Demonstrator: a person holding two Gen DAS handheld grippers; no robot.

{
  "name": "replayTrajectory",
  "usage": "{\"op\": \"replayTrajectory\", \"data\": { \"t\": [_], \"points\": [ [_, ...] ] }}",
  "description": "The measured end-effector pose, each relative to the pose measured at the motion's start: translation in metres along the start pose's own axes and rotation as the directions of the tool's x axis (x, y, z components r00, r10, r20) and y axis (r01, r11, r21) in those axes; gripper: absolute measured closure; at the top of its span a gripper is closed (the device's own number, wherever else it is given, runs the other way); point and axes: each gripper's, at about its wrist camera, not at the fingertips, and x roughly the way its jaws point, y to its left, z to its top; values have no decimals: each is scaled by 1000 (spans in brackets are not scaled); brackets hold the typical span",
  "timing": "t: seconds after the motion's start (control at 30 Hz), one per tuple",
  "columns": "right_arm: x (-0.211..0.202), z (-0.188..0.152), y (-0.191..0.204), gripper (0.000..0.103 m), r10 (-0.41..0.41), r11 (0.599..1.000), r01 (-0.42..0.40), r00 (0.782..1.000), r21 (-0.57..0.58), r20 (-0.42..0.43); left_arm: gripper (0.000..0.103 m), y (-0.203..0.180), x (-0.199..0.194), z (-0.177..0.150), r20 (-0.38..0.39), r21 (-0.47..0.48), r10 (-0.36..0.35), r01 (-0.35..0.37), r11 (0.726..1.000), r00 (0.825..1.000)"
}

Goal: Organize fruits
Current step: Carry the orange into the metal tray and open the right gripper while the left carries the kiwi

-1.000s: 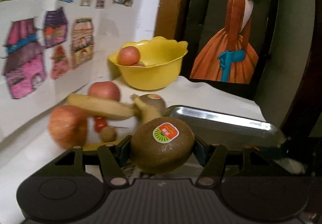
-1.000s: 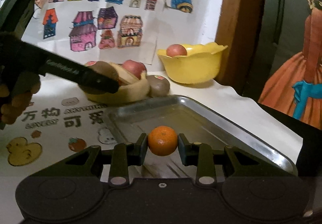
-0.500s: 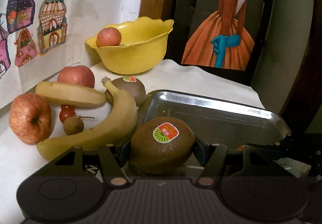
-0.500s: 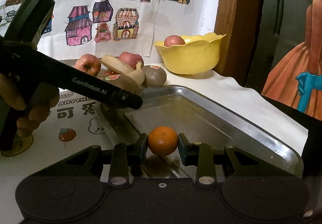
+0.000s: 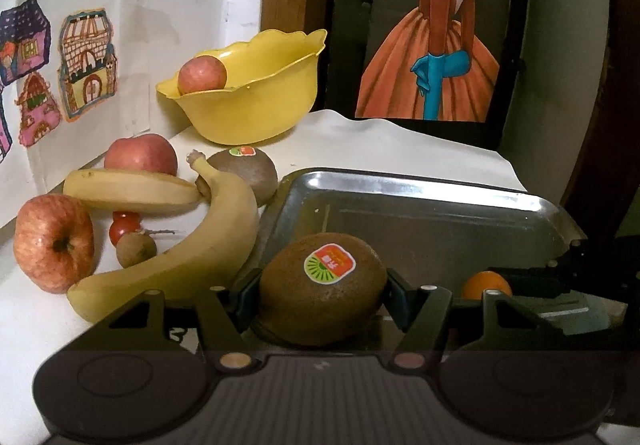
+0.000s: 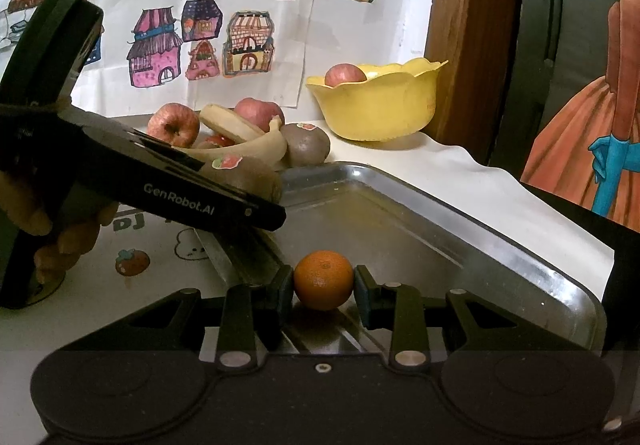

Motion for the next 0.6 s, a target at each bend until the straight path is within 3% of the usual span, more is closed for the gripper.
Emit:
{"op": "replayTrajectory", "data": {
  "t": [0.37,0.6],
  "points": [
    [0,-2,-1,67,-7,1000,7,1000,4,-2,35,-2,3,0,-12,11,0,1,1000,1000],
    [-10,-1,1,53,-33,999,33,999,21,11,20,-3,-15,0,42,5,-6,6,1000,999]
  ]
}}
